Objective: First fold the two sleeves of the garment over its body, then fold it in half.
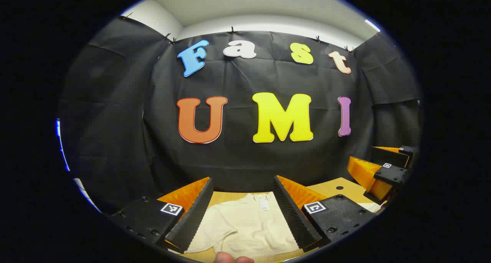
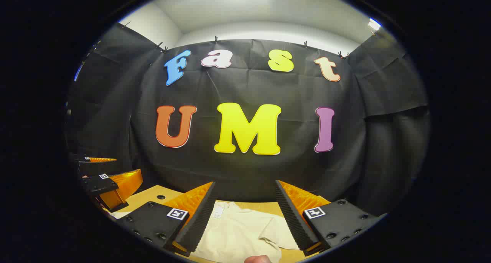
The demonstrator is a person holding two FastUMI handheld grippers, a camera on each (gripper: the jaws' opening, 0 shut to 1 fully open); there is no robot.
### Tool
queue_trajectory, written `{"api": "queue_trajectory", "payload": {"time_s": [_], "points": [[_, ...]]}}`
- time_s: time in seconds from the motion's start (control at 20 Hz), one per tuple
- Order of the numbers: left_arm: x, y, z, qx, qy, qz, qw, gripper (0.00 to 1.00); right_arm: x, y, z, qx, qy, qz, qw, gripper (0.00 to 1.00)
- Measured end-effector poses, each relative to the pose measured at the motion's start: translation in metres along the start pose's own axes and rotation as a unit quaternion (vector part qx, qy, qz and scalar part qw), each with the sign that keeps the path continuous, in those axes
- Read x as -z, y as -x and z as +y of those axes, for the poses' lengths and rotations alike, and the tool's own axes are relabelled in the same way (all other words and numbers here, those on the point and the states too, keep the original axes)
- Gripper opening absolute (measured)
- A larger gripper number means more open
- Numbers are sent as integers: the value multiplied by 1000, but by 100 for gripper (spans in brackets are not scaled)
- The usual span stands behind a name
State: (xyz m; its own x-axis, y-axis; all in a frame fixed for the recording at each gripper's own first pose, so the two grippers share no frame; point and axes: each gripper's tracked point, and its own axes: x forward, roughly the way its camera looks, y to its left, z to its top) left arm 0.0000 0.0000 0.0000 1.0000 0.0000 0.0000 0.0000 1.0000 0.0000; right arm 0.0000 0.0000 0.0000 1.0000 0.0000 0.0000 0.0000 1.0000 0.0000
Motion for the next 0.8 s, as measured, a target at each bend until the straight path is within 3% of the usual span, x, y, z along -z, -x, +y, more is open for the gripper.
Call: {"api": "queue_trajectory", "payload": {"time_s": [0.4,0.8], "points": [[-10,-9,-7,-1,-10,-4,1000,99,-1,-12,2,-27,-11,-4,1000,94],[-14,-6,-5,-14,-16,-6,1000,99,0,-16,-16,-24,-17,2,1000,94]]}}
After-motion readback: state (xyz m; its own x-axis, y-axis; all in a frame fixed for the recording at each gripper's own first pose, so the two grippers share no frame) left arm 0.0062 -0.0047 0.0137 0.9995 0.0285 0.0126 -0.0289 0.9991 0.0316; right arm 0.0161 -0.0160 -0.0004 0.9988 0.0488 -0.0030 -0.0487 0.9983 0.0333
